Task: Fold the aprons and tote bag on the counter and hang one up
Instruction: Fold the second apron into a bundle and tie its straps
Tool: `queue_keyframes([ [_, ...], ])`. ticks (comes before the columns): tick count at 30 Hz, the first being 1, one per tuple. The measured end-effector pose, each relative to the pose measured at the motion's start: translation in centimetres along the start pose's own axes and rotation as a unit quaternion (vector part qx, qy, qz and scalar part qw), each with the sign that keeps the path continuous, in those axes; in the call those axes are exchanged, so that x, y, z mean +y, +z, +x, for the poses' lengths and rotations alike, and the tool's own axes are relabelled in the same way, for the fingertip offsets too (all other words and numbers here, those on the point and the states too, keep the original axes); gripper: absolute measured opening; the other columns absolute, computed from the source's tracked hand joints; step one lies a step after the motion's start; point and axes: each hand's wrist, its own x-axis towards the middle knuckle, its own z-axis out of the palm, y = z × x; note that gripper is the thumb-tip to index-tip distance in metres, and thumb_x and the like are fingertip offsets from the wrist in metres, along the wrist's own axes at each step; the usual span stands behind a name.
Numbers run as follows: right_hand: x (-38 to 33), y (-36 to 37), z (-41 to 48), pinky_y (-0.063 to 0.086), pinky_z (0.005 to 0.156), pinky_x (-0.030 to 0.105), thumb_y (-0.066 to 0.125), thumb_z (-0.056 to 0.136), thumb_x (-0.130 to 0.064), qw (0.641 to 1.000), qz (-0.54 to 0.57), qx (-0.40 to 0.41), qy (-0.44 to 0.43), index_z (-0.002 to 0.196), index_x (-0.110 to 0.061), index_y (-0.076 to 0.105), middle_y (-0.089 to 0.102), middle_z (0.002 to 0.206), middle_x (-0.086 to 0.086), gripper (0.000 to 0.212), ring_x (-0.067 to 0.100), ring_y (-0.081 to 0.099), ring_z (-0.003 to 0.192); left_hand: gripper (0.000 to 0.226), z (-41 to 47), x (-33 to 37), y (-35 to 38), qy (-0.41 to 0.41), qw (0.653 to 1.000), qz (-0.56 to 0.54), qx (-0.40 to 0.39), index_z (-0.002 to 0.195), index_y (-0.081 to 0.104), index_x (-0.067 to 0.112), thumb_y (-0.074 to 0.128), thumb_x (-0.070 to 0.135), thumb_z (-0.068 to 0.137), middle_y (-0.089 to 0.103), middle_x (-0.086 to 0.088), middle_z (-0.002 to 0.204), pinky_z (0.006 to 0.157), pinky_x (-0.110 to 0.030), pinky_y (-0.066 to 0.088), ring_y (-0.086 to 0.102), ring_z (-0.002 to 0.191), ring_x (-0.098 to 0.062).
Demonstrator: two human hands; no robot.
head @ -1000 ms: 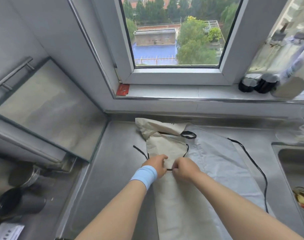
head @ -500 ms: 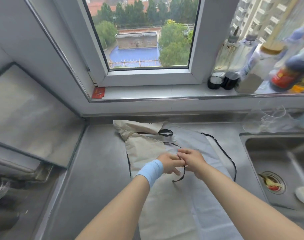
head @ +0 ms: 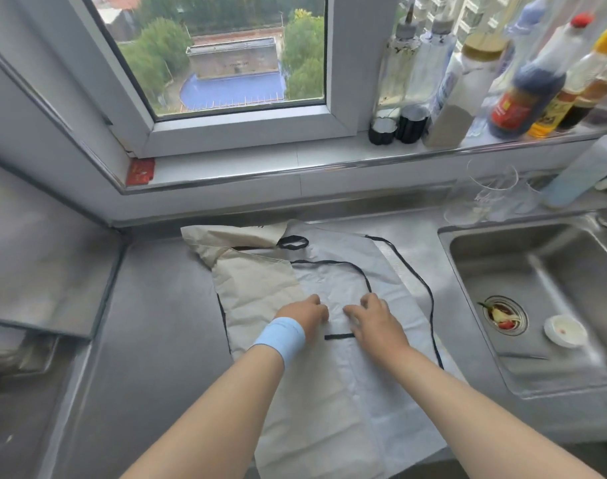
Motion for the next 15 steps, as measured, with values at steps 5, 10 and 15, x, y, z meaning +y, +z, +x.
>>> queue_keyframes([
  [5,0.5,0.8,0.9,0.046,0.078,0.032,0.056,0.086,0.001,0.997,0.067,0.026,0.011,0.100,-0.014,0.068,0.050,0.101,0.002,0.023,0.026,0.054,0.099,0.034,-0.9,-0.6,0.1,0.002,0.998,0.057,-0.005,0.123,0.053,0.019,0.048,0.012,0.091,0.047,-0.006,0.129,0.082,-0.034,0.042,0.054,0.113,-0.029],
  [10,-1.6,-0.1,1.2,0.045,0.080,0.023,0.051,0.080,0.009,0.980,0.160,0.031,0.113,0.097,-0.013,0.071,0.062,0.101,0.005,0.034,0.023,0.062,0.096,0.013,-3.7,-2.5,0.4,0.051,0.985,-0.052,0.155,0.092,0.064,0.019,0.053,0.019,0.084,0.049,0.002,0.111,0.068,-0.028,0.044,0.060,0.083,-0.029],
  [15,-6.5,-1.1,-1.1,0.056,0.073,0.028,0.062,0.076,0.007,0.855,0.430,-0.272,0.099,0.104,-0.004,0.072,0.074,0.096,0.008,0.032,0.016,0.067,0.083,0.008,-6.3,-2.4,0.9,0.079,0.960,-0.087,0.256,0.084,0.059,0.018,0.052,0.017,0.079,0.049,0.005,0.119,0.063,-0.036,0.050,0.053,0.066,-0.026],
])
